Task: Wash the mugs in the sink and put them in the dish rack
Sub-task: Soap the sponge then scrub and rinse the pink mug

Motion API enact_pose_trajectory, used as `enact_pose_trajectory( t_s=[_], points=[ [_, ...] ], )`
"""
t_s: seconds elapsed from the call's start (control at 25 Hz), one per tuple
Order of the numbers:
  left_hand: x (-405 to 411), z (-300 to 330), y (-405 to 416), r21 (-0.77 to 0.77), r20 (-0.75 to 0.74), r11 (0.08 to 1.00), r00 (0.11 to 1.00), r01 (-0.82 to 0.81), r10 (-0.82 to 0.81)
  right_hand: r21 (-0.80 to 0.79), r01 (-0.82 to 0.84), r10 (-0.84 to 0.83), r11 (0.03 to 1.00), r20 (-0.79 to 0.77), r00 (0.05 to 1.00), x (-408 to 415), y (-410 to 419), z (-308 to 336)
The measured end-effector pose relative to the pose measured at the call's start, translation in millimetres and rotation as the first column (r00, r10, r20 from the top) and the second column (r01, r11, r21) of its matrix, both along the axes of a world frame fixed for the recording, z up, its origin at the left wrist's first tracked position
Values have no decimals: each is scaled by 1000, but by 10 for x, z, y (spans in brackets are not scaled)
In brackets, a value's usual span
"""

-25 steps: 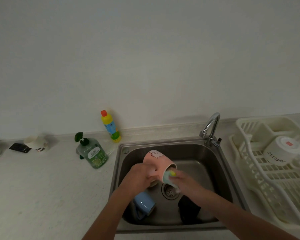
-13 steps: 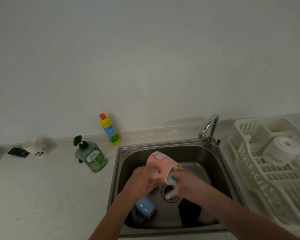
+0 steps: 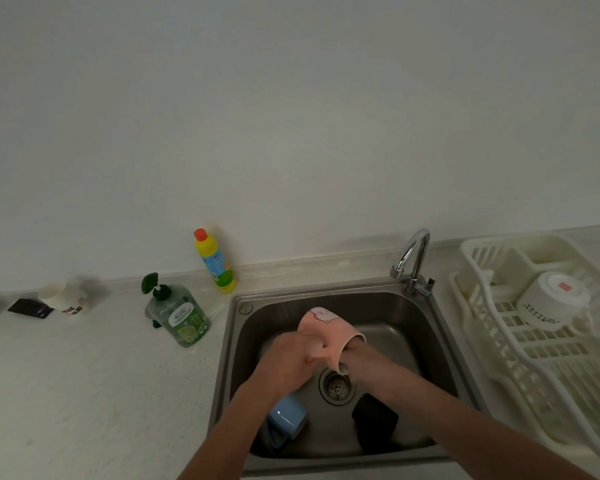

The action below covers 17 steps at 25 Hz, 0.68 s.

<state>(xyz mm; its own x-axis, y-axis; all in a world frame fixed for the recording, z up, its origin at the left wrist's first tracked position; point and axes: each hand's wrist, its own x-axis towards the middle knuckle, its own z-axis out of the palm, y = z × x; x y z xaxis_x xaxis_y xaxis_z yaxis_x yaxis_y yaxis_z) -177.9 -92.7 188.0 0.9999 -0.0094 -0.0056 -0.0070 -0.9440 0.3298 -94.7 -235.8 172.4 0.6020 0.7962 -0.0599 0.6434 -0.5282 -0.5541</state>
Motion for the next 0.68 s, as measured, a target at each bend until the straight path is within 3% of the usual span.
enact_pose_trajectory(
  t_s=[0.04, 0.08, 0.12, 0.16, 0.2, 0.28, 0.4, 0.48, 0.52, 0.6, 0.64, 0.68],
  points=[
    [-9, 1, 21, -18, 9, 1000, 1000, -9, 9, 85, 18, -23, 996, 59, 998, 31, -84, -67],
    [-22, 11, 49, -32, 15, 999, 1000, -17, 18, 72, 41, -43, 997, 37, 998, -16, -203, -85],
    [-35, 32, 78, -39, 21, 999, 999, -26, 27, 72, 67, -58, 995, -121, 991, -65, -234, 19],
    [-48, 47, 109, -38, 20, 999, 999, -36, 37, 129, 126, -105, 984, -159, 982, 0, -395, -26],
    [-59, 57, 133, -24, 17, 999, 999, -42, 43, 88, 66, -61, 994, -56, 997, 40, -305, -97],
    [-76, 72, 139, 17, 2, 999, 999, -42, 42, -174, -108, 162, 979, 338, 927, 123, -303, -173],
    [-52, 48, 38, 25, -8, 1000, 1000, -8, 9, -13, 30, -30, 999, -12, 999, 320, -126, -759],
    [-16, 35, -52, 32, -5, 999, 1000, 9, -9, -53, 71, -77, 996, -111, 991, 324, -102, -601],
    [-3, 37, -74, 27, 0, 1000, 1000, 6, -6, -12, 25, -26, 1000, -155, 988, 184, 86, -401],
    [0, 39, -59, 10, 18, 1000, 1000, -2, 2, 113, 127, -102, 986, -206, 973, 48, 100, -19],
    [-13, 39, -37, 1, 27, 1000, 1000, 0, 0, 183, 125, -70, 975, -277, 958, -24, 4, 59],
    [-29, 45, -15, -13, 33, 1000, 999, 3, -2, 225, 47, 10, 973, -248, 969, -48, -99, 68]
  ],
)
